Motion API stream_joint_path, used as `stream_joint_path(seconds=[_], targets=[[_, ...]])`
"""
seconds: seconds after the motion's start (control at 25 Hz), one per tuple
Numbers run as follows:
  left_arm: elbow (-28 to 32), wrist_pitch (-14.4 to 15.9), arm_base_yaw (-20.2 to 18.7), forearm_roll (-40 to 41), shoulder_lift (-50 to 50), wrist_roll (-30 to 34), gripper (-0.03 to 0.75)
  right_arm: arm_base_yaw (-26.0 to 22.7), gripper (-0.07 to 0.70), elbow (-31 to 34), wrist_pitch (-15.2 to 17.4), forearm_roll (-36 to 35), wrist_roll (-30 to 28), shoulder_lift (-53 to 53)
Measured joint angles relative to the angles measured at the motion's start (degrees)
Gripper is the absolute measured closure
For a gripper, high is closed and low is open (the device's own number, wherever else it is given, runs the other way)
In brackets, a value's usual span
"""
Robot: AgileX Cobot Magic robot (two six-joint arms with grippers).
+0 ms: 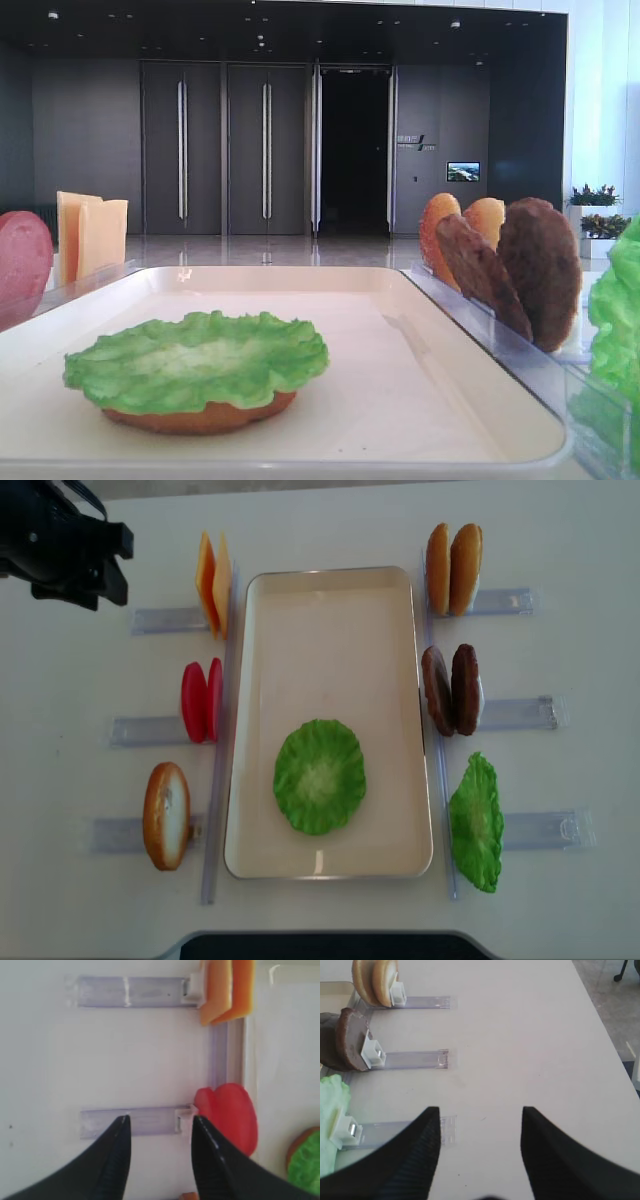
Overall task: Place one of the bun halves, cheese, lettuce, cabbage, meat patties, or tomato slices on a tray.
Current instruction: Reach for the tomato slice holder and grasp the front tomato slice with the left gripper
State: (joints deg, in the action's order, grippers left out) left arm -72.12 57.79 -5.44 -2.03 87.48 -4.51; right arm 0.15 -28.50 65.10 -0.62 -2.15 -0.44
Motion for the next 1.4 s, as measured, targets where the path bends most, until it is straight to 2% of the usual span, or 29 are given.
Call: stream_joint_path(seconds=[0.2,0.4,0.6,0.76,1.12,1.4], targets=[[-0.02,-1.26,-9.16,0.09,2.25,-4.90,0.392,0.00,0.253,0.00,0.00,0.02,0.00,0.00],[-0.02,-1.82,-14.98,0.39,4.47,-8.33,0.388,0.00,0.253,0.00,0.00,0.02,0.00,0.00],[-0.02,-1.70,-15.48,2.03,4.84,-10.62,0.380,0.00,0.253,0.00,0.00,0.02,0.00,0.00],[-0.02,-0.47,-15.48,3.14,5.52,-11.99,0.370,0.00,0.253,0.00,0.00,0.02,0.00,0.00],[-0.02,1.47,-15.48,3.14,9.07,-12.28,0.367,0.00,0.253,0.00,0.00,0.02,0.00,0.00],[-0.02,1.84,-15.48,3.35,12.24,-12.52,0.367,0.00,0.253,0.00,0.00,0.02,0.00,0.00]])
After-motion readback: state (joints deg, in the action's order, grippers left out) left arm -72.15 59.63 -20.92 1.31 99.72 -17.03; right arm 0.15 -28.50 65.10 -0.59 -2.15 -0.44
